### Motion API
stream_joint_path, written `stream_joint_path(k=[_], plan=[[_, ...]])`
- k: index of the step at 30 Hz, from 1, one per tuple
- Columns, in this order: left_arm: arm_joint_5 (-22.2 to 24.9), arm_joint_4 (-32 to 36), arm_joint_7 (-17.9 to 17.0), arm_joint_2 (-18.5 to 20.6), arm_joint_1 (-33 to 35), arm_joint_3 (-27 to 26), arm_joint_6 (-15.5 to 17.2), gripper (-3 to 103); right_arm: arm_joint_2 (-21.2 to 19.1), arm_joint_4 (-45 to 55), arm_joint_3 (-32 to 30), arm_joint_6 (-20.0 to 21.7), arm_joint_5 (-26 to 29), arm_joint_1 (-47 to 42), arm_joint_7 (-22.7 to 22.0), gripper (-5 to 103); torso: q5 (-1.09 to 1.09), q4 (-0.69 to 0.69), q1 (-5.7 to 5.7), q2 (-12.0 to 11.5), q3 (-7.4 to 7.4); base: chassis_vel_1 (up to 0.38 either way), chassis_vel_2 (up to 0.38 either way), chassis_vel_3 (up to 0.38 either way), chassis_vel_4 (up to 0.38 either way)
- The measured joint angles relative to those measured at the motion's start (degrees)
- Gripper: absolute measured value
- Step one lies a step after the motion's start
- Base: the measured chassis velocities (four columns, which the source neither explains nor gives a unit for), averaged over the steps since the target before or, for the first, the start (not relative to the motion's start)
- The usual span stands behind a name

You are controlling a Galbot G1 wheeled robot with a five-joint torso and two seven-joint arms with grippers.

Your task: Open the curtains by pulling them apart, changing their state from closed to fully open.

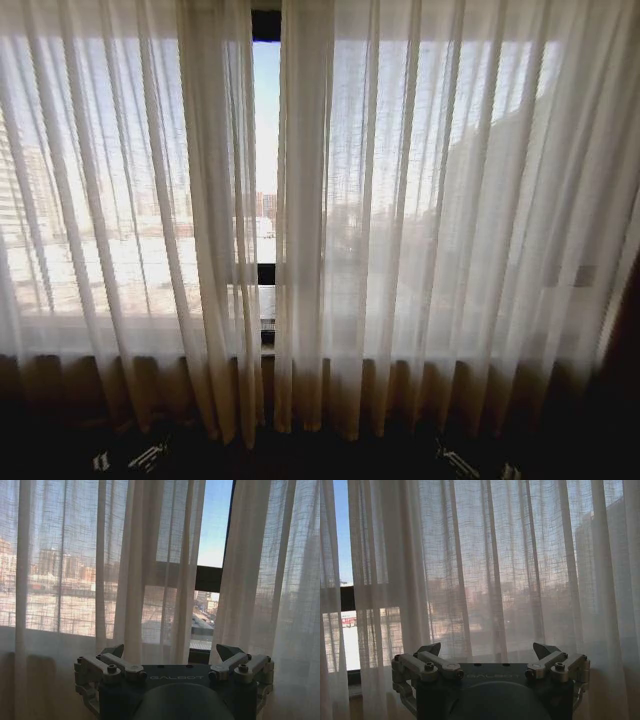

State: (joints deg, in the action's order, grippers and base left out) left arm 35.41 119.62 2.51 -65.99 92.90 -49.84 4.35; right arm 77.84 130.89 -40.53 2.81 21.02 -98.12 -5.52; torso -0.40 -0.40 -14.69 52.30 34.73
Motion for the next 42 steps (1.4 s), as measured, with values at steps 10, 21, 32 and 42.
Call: stream_joint_path(k=[10,21,32,42], plan=[[0.14,-0.85,0.51,0.12,-0.26,1.78,0.44,100,-4.46,-4.78,1.41,-0.05,2.77,0.71,1.15,100,0.01,0.00,0.00,0.00,0.00,0.000,0.000,0.000,0.000],[1.54,-3.48,0.45,1.18,-1.78,1.45,0.26,100,-7.52,-7.79,0.01,-0.90,7.34,3.89,0.44,100,0.01,-0.01,0.00,0.00,0.00,0.000,0.000,0.000,0.000],[1.62,-3.96,0.96,1.28,-2.11,1.59,0.23,100,-7.08,-8.27,0.19,-1.36,7.14,5.01,0.38,100,0.00,0.00,0.00,0.00,0.00,0.000,0.000,0.000,0.000],[1.50,-4.70,1.59,1.36,-1.91,1.23,-0.37,100,-6.15,-9.51,0.65,-2.92,5.24,5.90,2.28,100,0.00,0.00,0.00,0.00,0.00,0.000,0.000,0.000,0.000]])
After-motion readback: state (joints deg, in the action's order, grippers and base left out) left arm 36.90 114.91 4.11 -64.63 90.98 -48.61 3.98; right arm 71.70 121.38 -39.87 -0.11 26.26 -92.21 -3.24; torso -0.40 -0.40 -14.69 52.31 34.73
